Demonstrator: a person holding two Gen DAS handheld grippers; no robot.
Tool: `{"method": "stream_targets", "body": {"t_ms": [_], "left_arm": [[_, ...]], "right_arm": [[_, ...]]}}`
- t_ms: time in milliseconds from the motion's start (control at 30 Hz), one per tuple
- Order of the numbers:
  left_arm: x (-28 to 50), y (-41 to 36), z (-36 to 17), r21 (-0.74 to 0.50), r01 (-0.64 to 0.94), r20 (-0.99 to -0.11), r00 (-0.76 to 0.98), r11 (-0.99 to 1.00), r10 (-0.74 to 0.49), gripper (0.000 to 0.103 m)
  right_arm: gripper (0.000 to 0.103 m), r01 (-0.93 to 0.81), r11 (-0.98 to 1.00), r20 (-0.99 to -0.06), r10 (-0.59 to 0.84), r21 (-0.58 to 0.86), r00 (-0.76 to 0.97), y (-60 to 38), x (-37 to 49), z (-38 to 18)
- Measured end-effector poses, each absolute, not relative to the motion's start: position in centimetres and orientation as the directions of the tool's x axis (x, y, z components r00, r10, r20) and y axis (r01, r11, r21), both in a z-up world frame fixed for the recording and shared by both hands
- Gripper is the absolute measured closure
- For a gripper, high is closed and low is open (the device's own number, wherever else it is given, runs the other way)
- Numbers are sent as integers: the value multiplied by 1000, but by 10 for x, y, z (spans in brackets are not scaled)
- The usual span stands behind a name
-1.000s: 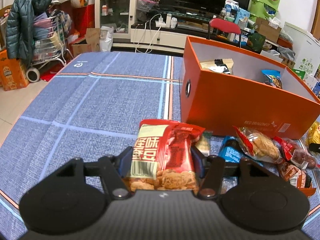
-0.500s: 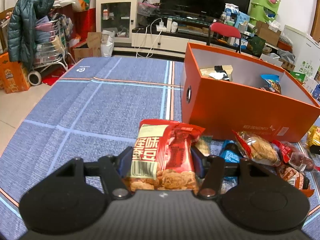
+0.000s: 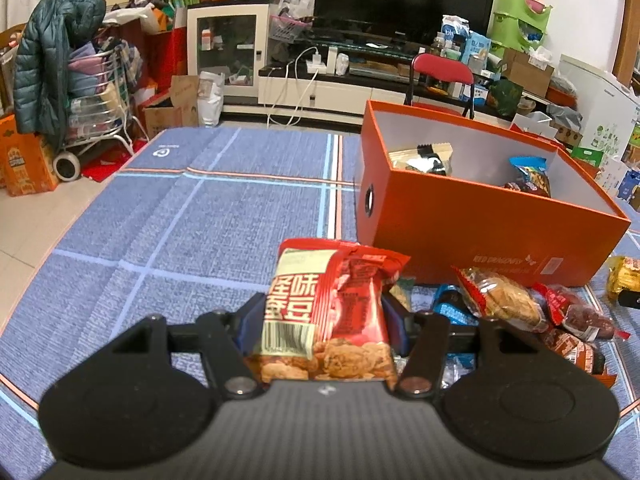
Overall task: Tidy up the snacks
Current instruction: 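Lift both held packets and carry them over the orange box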
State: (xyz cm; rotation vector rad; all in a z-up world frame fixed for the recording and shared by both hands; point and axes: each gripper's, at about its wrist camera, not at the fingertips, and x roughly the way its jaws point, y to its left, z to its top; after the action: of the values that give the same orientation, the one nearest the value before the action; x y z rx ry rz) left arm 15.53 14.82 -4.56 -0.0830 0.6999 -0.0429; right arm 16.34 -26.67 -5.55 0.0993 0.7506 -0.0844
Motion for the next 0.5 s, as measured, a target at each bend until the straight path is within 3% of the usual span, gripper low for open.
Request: {"method": "stream_targets", "body": {"t_ms": [267,433,467,500], "left_arm": [[152,151,-44,-93,6,-636,769,996,-64,45],[151,152,-43,-96,11,-639,766,995,-70,45],[151,152,-43,-96,10,-639,766,995,-69,45],[151,152,-43,-99,9,-638,766,995,-70,45]], "right_arm": [[94,88,993,-652,-17,76,758,-270,153,-44],[91,80,994,-673,-6,80,740,-277,155,-48],[67,59,993,-672,28,106,740,-282,155,-48],[37,9,990,-664,85,138,743,-290,155,-46]]}}
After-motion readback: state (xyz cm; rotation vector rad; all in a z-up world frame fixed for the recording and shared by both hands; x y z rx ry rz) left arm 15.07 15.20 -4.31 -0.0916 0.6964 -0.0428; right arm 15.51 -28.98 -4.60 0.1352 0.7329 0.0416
